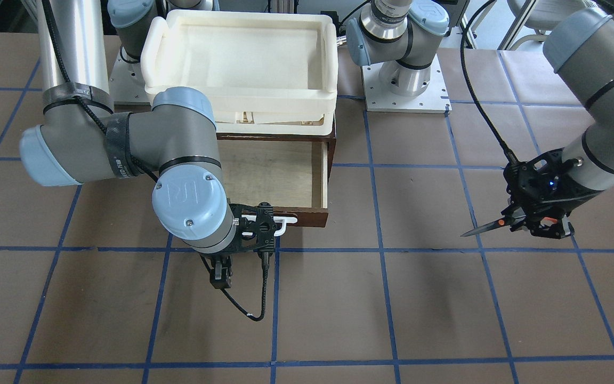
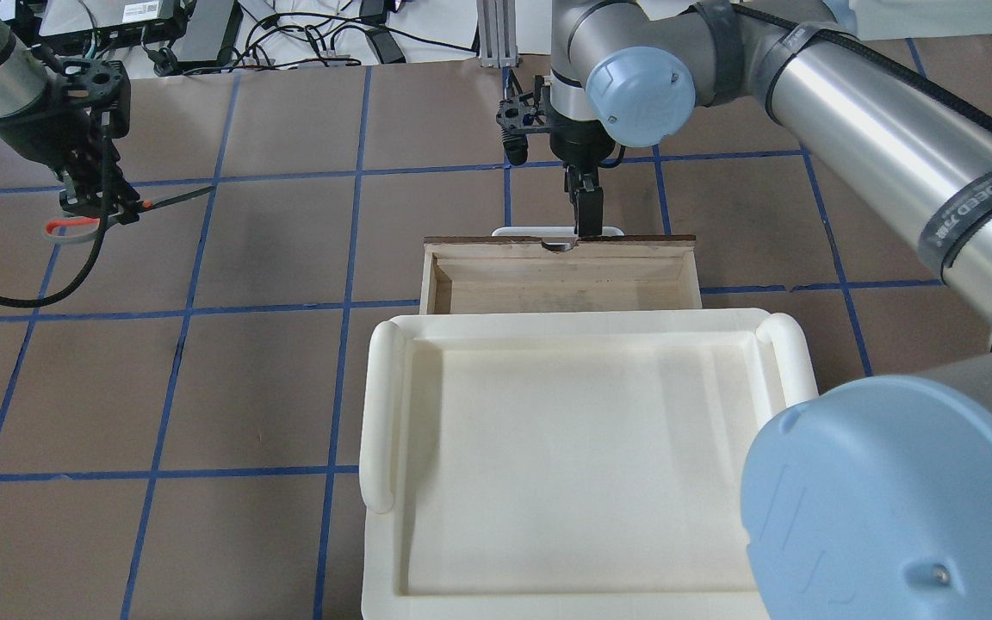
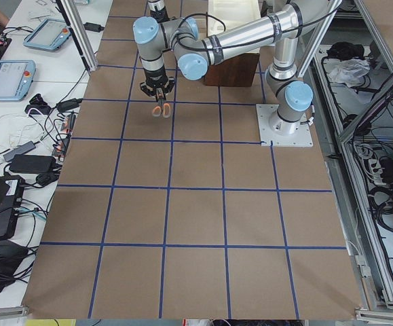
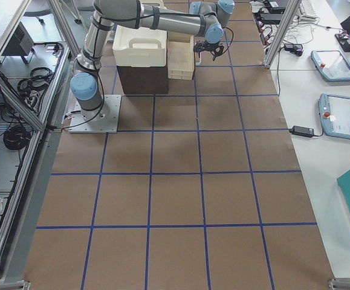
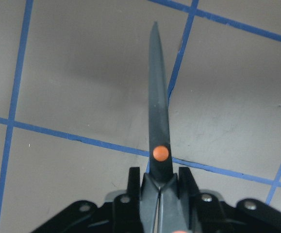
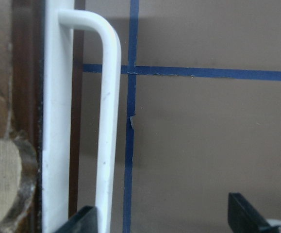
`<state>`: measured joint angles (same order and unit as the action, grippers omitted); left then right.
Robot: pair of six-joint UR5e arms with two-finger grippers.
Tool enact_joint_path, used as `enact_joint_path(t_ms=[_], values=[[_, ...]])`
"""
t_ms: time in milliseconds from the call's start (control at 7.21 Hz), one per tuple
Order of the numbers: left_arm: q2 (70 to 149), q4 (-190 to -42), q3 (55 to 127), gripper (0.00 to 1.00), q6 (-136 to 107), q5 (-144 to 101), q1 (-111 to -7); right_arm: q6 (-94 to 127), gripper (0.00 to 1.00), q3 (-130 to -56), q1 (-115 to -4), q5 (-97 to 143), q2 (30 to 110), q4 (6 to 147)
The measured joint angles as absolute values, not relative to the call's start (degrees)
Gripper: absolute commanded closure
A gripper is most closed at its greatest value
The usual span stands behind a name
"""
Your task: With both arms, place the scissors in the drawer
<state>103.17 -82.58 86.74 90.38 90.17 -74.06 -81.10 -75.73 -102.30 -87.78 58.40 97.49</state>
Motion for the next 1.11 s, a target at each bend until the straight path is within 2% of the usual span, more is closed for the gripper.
enact_joint_path(t_ms=[1109], values=[[102.16, -84.67, 85.83, 1.00, 75.83, 89.97, -85.30, -80.88, 0.00, -75.76, -102.41, -87.49, 58.54, 96.80]])
